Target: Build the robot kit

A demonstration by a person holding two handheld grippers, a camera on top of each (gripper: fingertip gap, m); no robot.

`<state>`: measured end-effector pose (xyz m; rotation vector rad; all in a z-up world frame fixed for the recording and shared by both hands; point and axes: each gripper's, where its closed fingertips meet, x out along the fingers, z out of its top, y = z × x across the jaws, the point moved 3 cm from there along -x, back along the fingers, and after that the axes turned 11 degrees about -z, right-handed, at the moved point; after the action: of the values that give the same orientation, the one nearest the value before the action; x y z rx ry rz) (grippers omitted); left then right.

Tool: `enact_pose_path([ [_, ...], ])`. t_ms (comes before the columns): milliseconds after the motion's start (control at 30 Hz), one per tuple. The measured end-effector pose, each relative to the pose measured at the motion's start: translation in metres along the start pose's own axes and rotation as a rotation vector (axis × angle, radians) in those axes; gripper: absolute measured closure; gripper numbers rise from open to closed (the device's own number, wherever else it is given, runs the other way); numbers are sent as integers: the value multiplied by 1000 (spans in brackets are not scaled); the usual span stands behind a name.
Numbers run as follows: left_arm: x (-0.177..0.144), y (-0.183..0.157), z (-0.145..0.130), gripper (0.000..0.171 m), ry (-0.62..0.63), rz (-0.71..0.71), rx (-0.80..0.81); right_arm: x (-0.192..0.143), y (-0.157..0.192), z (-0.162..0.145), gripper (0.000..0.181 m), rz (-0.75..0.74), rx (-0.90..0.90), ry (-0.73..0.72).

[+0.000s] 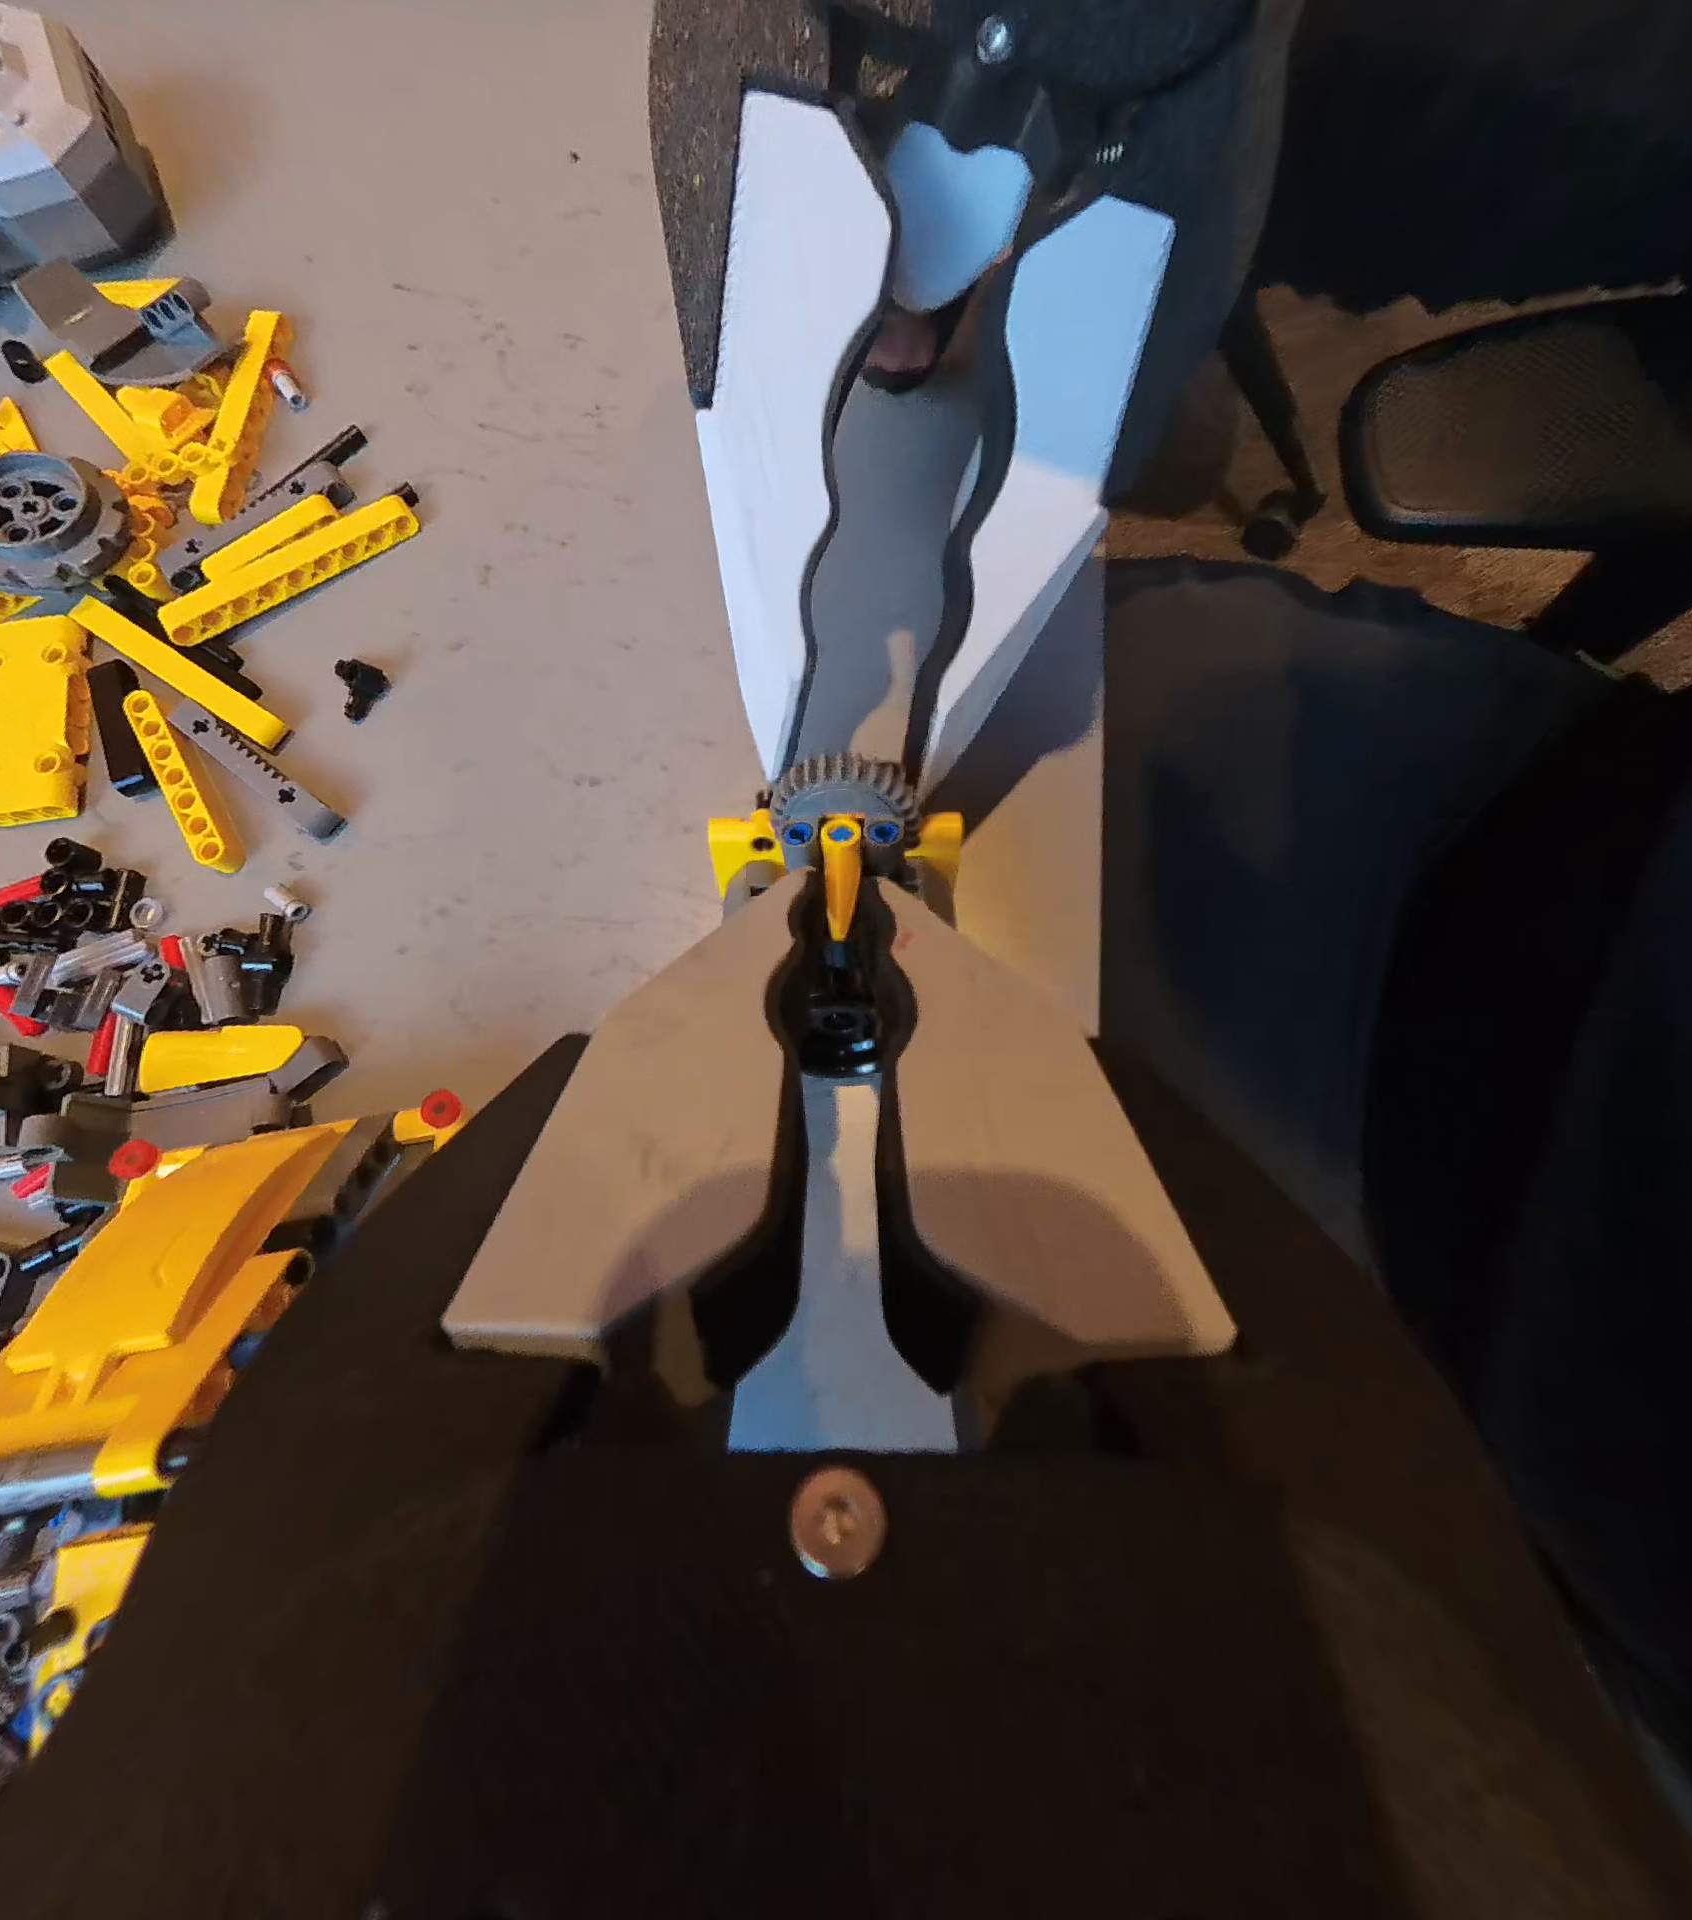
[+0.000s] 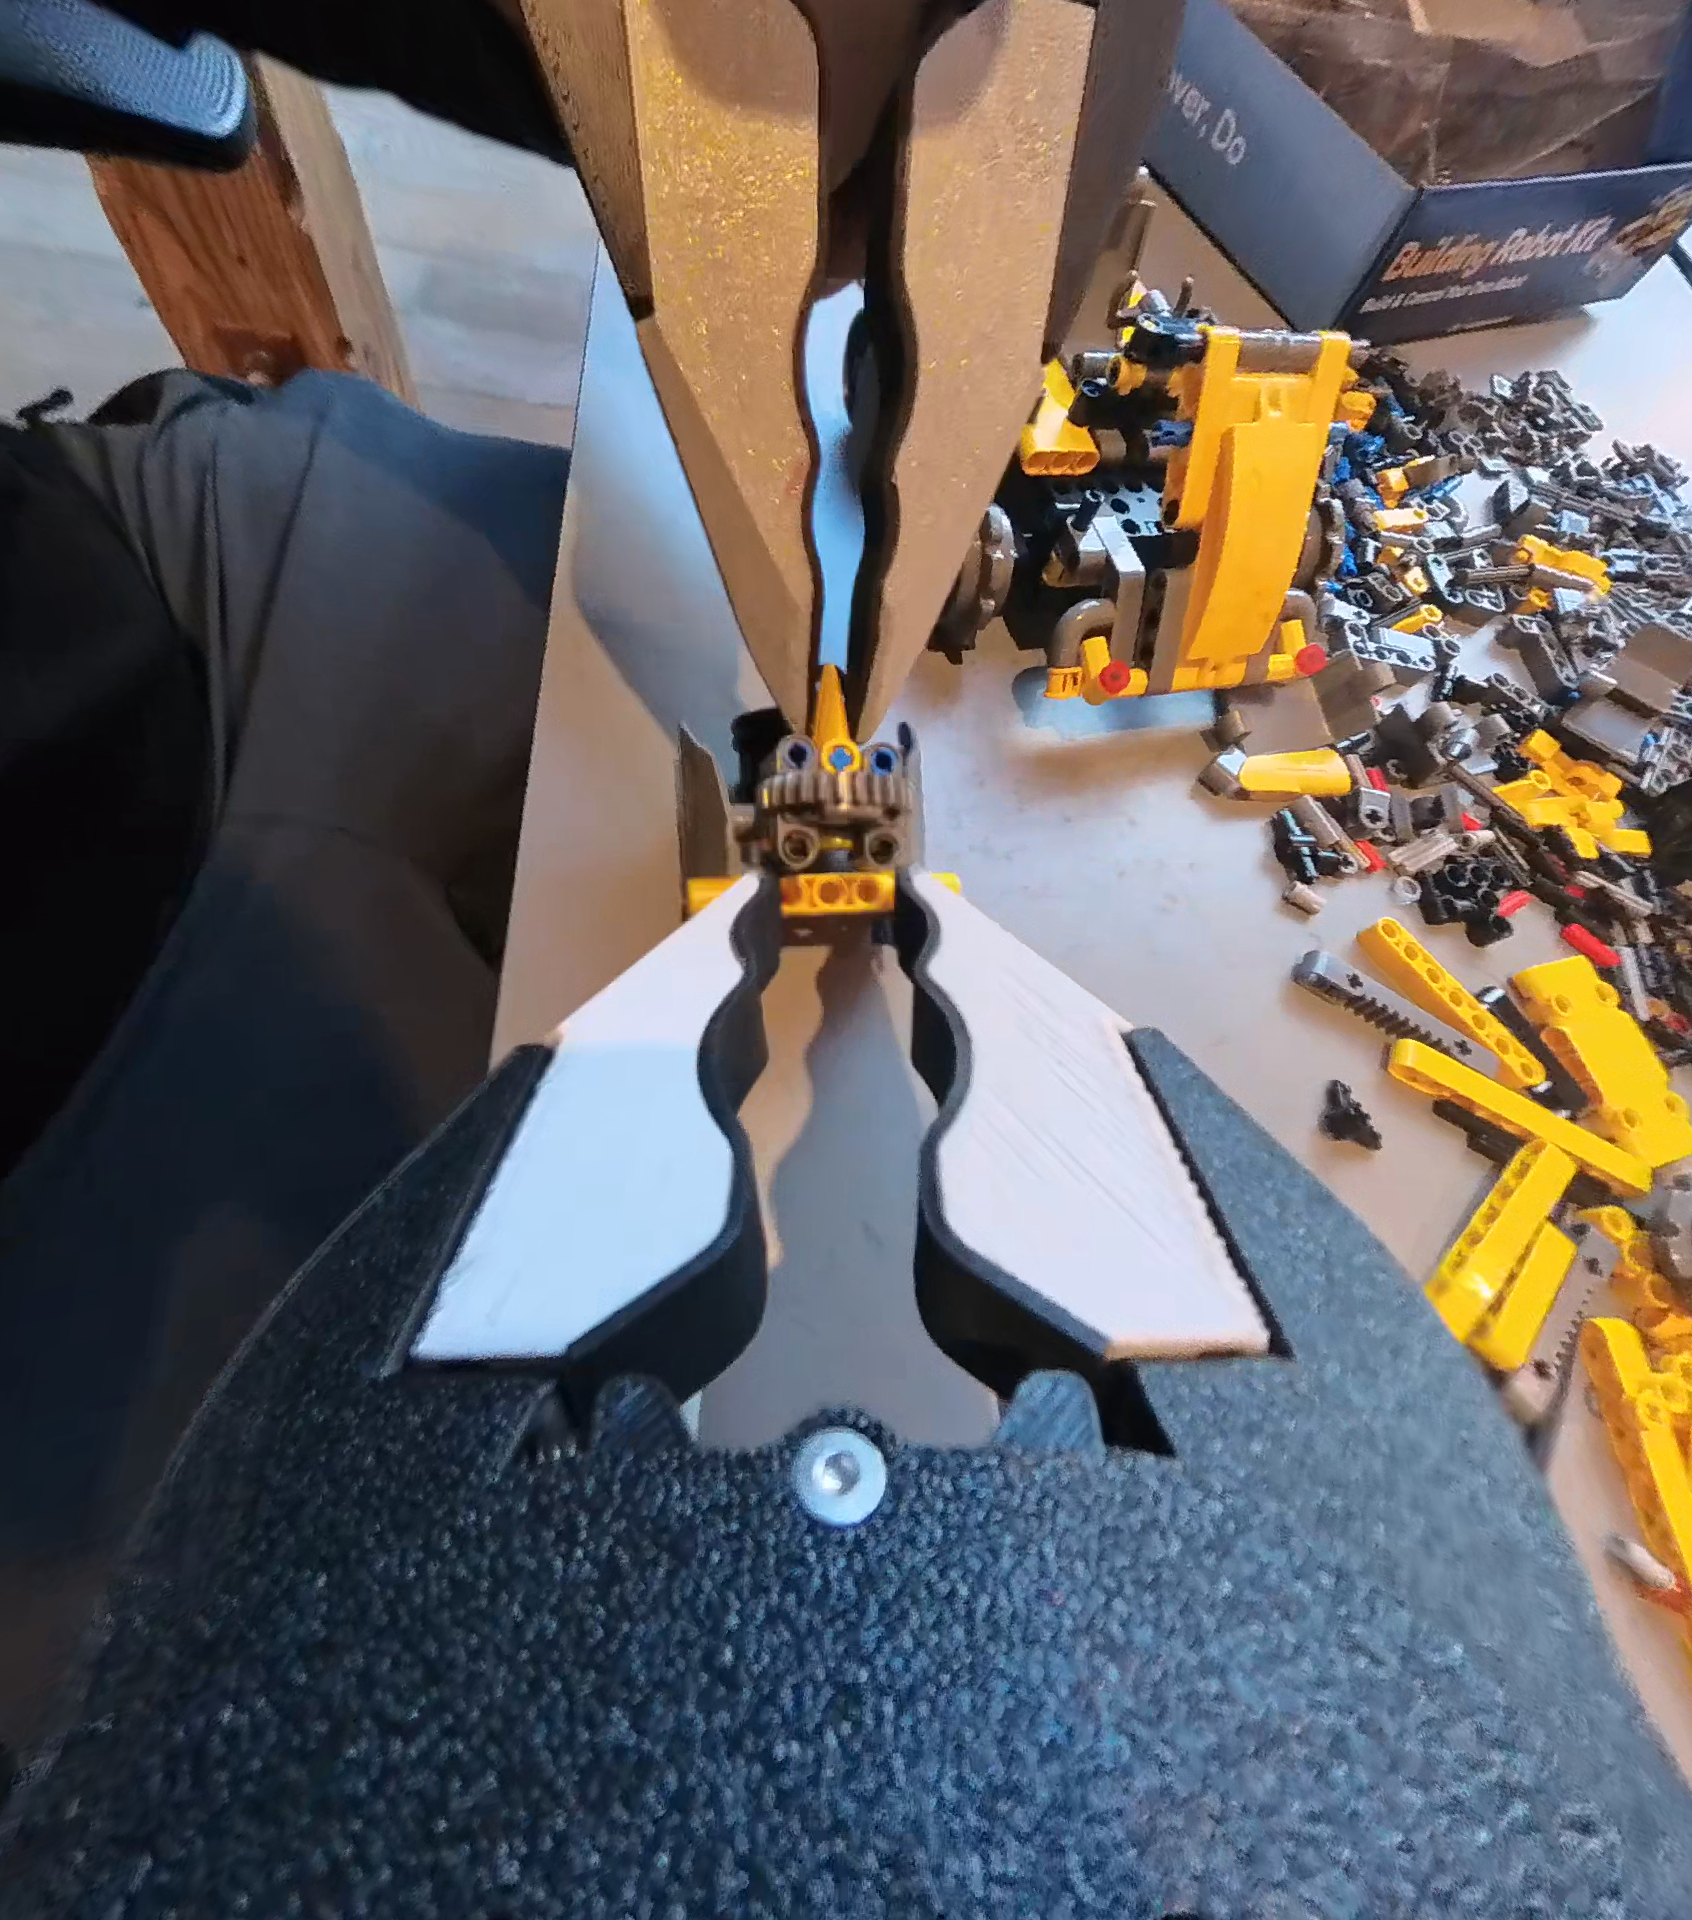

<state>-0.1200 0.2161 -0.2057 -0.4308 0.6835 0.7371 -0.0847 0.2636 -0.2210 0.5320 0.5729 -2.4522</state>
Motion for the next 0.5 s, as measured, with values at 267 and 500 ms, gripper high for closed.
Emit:
enact_pose_path([
  [267,-11,8,0,167,-111,-6,-28,-8,-12,-8,97,194,186,-3],
  [500,-12,1,-5,167,-123,-51,80,17,20,-18,128,203,178,191],
])
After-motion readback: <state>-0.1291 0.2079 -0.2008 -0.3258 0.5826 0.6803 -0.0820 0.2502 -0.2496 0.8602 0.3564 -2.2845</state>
